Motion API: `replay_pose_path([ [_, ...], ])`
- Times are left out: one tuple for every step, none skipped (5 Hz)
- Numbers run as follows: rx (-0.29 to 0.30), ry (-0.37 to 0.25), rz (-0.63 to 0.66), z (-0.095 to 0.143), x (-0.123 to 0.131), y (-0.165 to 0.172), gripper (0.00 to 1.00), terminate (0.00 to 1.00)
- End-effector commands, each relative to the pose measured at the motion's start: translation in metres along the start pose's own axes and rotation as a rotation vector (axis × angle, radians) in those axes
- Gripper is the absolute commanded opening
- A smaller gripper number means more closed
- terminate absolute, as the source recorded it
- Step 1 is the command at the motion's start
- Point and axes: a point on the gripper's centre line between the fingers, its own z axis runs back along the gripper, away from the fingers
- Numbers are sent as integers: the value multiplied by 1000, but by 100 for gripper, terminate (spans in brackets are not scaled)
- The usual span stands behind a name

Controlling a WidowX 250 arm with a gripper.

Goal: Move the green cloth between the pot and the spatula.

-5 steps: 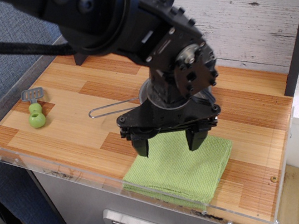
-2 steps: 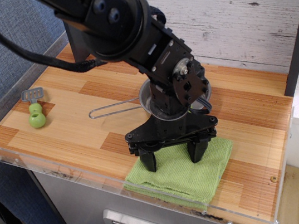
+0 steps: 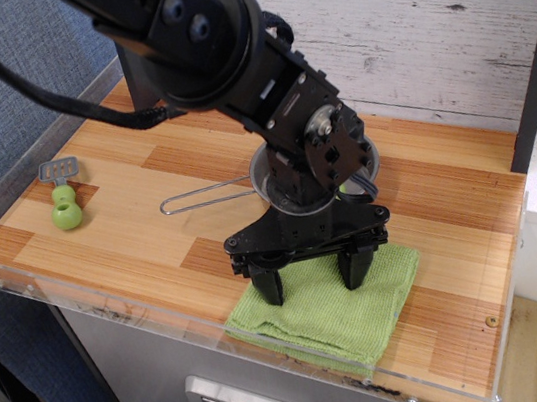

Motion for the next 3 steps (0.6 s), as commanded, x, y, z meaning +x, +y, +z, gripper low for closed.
replay_pose_path([
  [66, -58, 109, 3, 16, 44, 100, 0],
  [79, -63, 137, 4, 14, 55, 100, 0],
  [112, -80, 154, 7, 18, 63, 100, 0],
])
